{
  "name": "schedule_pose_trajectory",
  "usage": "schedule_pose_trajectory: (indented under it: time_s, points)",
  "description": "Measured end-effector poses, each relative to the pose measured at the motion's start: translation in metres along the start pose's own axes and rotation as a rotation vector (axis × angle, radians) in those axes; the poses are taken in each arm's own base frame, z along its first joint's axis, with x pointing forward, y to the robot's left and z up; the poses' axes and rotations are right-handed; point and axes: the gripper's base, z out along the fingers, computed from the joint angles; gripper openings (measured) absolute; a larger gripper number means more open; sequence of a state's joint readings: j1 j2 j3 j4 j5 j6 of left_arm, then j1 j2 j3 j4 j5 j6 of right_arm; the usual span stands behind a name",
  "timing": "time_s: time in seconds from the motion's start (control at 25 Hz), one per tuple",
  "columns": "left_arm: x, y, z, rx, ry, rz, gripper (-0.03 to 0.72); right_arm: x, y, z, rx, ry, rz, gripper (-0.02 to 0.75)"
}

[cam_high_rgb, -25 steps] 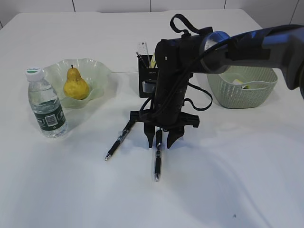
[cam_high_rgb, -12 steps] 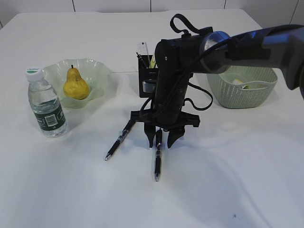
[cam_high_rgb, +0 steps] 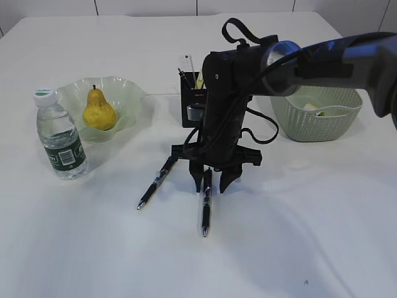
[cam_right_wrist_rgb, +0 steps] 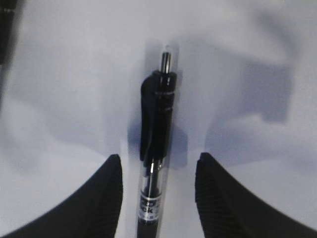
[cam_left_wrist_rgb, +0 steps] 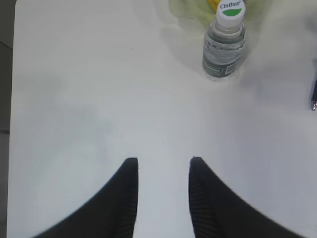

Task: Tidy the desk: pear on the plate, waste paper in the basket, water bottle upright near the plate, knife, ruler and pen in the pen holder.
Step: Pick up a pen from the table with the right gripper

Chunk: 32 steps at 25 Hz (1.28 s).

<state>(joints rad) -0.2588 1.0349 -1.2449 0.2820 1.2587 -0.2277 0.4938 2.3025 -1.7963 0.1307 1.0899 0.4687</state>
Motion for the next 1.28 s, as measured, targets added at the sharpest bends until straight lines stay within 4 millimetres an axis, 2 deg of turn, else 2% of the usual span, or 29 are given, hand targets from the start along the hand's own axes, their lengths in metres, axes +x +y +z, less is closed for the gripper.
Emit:
schedule_pose_trajectory:
  time_s: [1.28]
  points:
    - [0.0, 0.0, 0.0, 0.0, 0.0, 0.0, 0.239, -0.0022, -0.0014, 0.0, 0.015, -0.025, 0.004, 0.386]
